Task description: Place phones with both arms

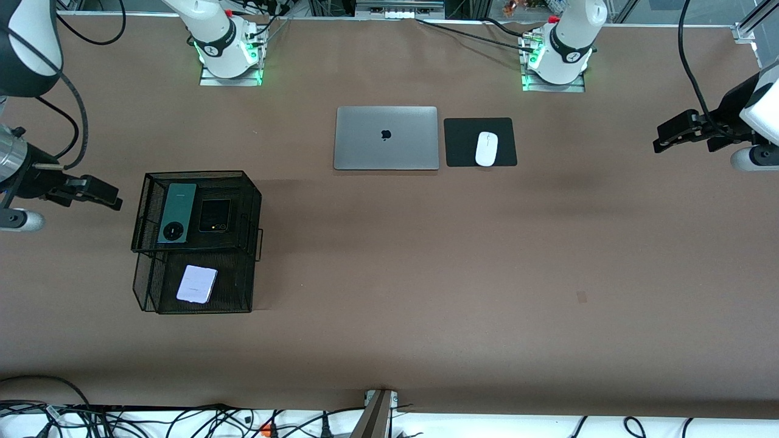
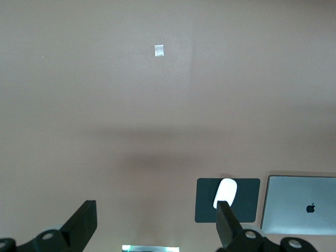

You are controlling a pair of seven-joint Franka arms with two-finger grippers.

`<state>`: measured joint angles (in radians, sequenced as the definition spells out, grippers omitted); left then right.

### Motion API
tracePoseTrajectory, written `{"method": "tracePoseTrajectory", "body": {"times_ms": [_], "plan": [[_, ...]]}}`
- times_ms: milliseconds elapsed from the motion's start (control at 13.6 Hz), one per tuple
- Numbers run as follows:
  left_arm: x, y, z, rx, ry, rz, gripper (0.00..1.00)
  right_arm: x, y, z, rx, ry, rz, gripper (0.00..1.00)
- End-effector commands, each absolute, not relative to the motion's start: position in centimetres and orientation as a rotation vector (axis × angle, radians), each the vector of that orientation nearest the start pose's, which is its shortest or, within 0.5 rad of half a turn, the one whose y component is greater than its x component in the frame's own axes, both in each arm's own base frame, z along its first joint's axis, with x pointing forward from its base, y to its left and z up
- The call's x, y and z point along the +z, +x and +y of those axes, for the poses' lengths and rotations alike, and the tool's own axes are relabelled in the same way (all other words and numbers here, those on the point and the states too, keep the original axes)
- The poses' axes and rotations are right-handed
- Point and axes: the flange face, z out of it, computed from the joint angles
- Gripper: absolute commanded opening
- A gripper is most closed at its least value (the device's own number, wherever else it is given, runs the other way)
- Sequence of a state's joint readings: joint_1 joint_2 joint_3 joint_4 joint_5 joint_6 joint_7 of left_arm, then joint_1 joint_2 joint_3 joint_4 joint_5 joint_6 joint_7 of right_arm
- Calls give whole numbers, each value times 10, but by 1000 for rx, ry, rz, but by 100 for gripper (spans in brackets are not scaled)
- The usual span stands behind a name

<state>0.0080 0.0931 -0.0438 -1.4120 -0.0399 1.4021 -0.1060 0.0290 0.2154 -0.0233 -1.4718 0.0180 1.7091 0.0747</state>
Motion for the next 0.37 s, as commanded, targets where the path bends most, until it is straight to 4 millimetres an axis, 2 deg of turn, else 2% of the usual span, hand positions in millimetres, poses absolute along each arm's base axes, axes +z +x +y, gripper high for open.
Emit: {"method": "tracePoseTrajectory", "body": {"times_ms": [0, 294], "plan": [[641, 558, -21, 159, -3152, -100, 100, 555, 623, 10, -44, -3142, 108, 100], [640, 558, -21, 167, -3152, -97, 100, 553, 623, 8, -36, -3135, 121, 100]]}}
